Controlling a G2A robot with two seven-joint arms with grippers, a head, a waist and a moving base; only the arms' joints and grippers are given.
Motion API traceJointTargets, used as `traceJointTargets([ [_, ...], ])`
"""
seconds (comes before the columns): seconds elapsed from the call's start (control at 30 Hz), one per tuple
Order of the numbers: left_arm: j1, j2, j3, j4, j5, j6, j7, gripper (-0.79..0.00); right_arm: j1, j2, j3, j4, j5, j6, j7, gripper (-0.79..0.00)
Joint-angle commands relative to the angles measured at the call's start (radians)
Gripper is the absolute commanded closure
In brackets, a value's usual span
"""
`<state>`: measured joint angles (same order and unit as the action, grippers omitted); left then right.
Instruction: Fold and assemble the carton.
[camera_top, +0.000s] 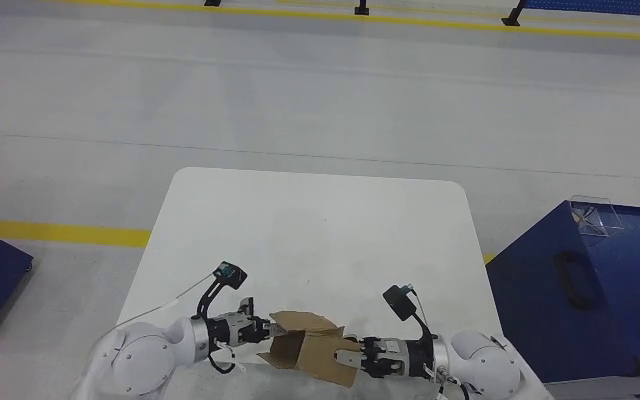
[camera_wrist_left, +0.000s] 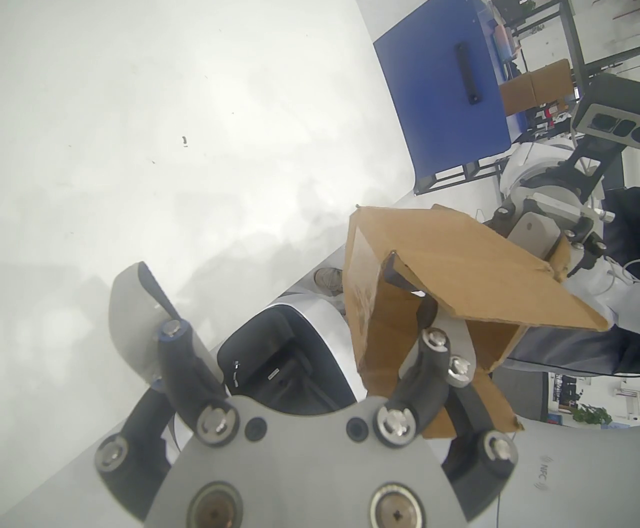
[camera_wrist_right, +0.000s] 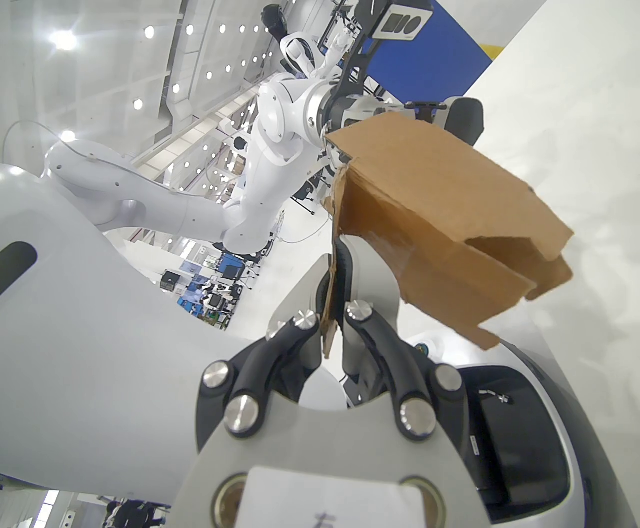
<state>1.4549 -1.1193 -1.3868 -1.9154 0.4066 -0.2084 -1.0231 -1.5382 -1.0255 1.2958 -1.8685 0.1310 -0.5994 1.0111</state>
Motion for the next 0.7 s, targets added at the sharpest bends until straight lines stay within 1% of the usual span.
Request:
traceJointTargets([
  [0.0,-0.004,0.001,0.011,0.006,-0.004,0.001,-0.013,-0.785,0.001,0.001,-0.001,0.001,0.002,0.0,-0.001,0.0],
  [0.13,-0.015,0.003,0.034,0.019,-0.002,0.019,-0.026,-0.785,0.003,0.004,-0.003,-0.002,-0.001,0.003,-0.002,0.0],
  [0.17,-0.017,0.004,0.044,0.024,0.005,0.022,-0.03,-0.742,0.004,0.005,-0.003,-0.003,0.0,0.004,-0.002,0.0],
  [0.2,-0.021,0.004,0.051,0.027,-0.001,0.024,-0.03,-0.545,0.004,0.006,-0.002,-0.004,0.001,0.005,-0.002,0.0],
  [0.23,-0.025,0.004,0.055,0.03,-0.004,0.026,-0.026,-0.182,0.004,0.007,-0.002,-0.005,0.002,0.006,-0.002,0.0],
  [0.27,-0.028,0.004,0.06,0.034,-0.004,0.024,-0.024,0.0,0.005,0.008,-0.002,-0.006,0.001,0.006,0.0,0.0],
  [0.67,-0.036,0.01,0.098,0.044,-0.045,0.033,-0.02,0.0,0.018,0.015,-0.019,0.012,0.005,0.011,0.007,0.0],
])
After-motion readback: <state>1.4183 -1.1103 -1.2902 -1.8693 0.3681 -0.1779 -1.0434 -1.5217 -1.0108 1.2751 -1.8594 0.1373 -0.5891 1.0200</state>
